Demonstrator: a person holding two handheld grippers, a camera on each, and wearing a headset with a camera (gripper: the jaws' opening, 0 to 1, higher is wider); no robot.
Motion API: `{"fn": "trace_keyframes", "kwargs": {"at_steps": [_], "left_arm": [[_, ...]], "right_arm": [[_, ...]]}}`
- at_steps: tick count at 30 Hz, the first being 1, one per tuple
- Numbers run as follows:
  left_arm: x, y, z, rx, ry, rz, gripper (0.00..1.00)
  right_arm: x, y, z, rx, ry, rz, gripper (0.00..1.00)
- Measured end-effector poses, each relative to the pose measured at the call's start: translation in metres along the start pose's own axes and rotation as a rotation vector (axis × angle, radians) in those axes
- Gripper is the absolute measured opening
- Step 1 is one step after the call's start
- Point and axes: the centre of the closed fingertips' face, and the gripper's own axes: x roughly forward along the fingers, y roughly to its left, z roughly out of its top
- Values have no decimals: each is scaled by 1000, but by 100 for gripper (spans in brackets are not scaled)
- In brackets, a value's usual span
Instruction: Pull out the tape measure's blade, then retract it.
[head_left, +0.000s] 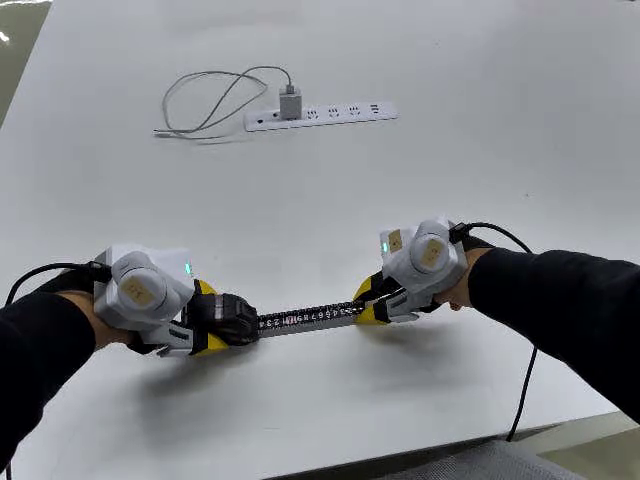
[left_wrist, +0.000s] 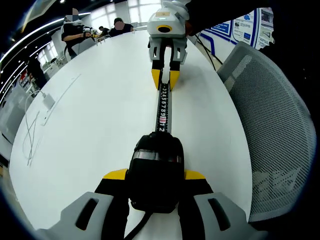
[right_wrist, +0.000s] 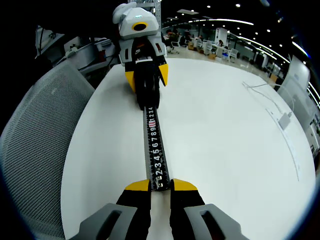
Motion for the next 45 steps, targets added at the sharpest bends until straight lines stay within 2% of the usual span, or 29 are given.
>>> {"fn": "trace_keyframes", "kwargs": {"at_steps": [45], "left_arm": [[0, 0, 2, 1, -7, 1, 33]], "right_arm": [[-24, -3, -28, 22, 25, 1, 10]]}}
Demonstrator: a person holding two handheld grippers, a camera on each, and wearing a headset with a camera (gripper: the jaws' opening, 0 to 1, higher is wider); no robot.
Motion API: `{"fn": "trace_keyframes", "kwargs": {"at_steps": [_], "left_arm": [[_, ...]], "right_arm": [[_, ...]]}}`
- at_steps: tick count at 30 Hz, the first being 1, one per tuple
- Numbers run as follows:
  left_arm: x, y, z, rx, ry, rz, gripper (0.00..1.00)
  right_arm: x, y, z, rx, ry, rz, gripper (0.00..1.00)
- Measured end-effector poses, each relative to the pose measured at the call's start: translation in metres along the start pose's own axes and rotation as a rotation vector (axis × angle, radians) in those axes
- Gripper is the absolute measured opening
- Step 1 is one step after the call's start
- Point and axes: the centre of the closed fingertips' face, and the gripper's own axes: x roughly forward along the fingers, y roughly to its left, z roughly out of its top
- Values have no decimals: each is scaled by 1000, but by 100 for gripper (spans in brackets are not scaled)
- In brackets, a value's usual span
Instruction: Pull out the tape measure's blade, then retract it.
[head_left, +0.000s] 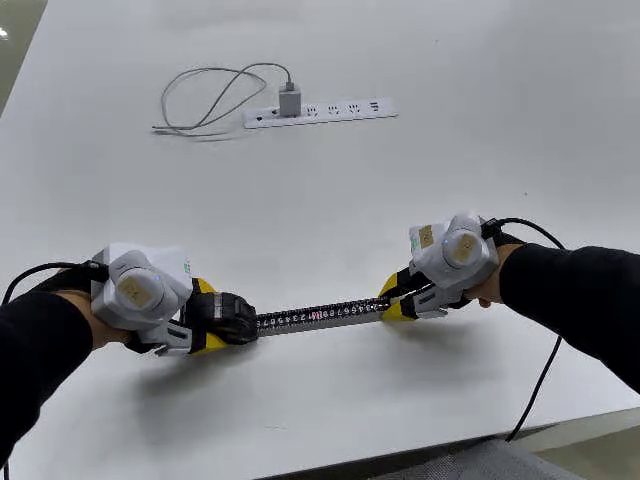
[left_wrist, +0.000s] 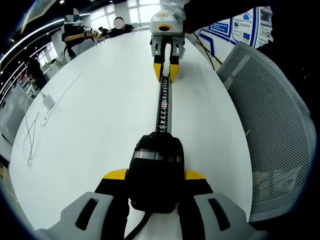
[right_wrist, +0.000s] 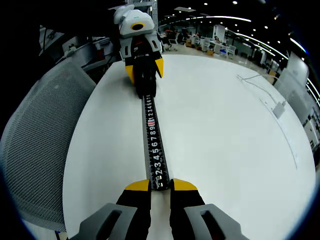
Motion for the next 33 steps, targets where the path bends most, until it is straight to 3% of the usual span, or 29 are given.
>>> {"fn": "trace_keyframes", "kwargs": {"at_steps": [33], "left_arm": [[1, 1, -1, -2, -11, -7, 33]], "right_arm": [[-10, -1, -14, 24, 24, 9, 10]]}}
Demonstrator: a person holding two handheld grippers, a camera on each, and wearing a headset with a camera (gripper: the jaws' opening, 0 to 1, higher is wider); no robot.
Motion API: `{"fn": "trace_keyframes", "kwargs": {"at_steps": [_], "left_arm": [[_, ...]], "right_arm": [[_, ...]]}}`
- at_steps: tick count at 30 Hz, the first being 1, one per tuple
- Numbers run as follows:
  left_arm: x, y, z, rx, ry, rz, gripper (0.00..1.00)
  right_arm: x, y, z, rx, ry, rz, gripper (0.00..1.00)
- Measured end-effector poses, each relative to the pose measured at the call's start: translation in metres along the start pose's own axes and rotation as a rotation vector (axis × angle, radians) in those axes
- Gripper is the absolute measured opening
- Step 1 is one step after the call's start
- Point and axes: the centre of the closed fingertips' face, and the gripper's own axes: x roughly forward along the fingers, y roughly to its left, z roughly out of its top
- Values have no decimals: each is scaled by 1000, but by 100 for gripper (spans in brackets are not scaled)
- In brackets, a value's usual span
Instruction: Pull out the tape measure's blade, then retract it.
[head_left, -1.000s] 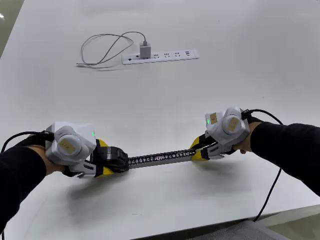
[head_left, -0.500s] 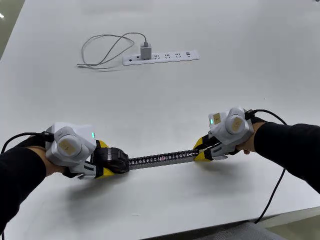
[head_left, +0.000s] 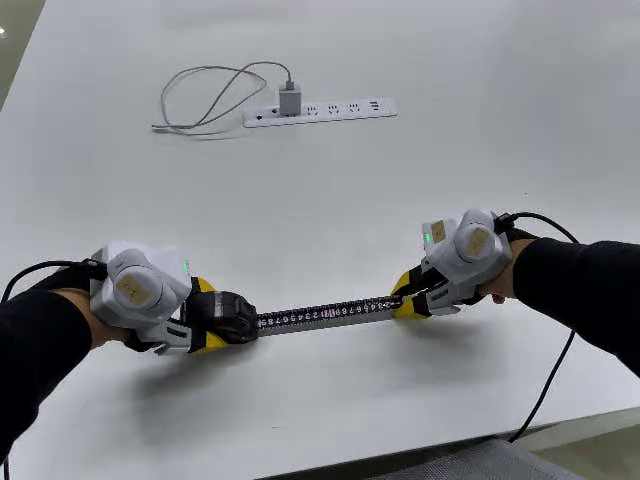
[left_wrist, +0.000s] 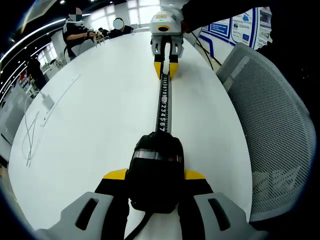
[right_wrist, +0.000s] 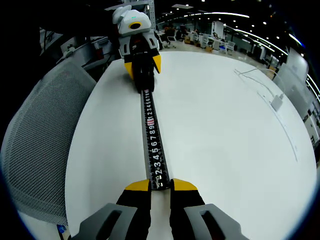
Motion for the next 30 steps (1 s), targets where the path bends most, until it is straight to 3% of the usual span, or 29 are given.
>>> {"fn": "trace_keyframes", "kwargs": {"at_steps": [30], "left_arm": [[-1, -1, 1, 2, 1, 5, 33]], "right_arm": [[-10, 3, -9, -8, 8, -5, 10]]}}
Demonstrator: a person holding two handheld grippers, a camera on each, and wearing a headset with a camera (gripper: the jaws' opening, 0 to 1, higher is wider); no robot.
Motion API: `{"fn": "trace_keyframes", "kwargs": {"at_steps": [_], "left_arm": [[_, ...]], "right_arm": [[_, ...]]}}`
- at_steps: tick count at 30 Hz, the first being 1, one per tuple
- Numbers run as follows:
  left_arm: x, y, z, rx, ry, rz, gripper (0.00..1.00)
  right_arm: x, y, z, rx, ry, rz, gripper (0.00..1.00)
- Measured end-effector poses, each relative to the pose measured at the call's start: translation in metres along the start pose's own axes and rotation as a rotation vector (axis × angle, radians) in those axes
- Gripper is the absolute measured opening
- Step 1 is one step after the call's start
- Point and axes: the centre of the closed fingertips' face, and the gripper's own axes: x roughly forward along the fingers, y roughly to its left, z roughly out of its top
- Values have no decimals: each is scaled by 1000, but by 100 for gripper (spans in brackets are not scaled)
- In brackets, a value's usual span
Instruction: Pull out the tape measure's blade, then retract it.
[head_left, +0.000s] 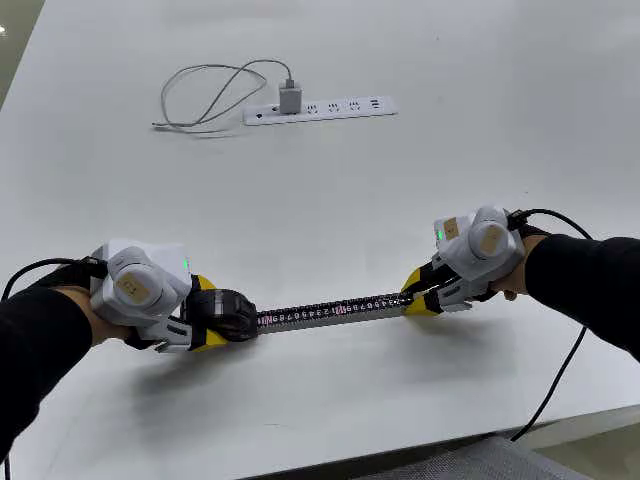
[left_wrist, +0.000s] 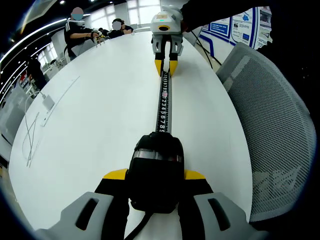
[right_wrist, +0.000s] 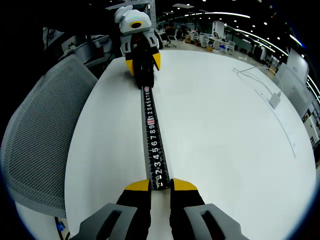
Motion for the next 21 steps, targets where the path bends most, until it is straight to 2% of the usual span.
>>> {"fn": "trace_keyframes", "kwargs": {"at_steps": [21], "left_arm": [[0, 0, 0, 1, -1, 5, 33]], "right_arm": [[-6, -3, -10, 9, 9, -10, 10]]}}
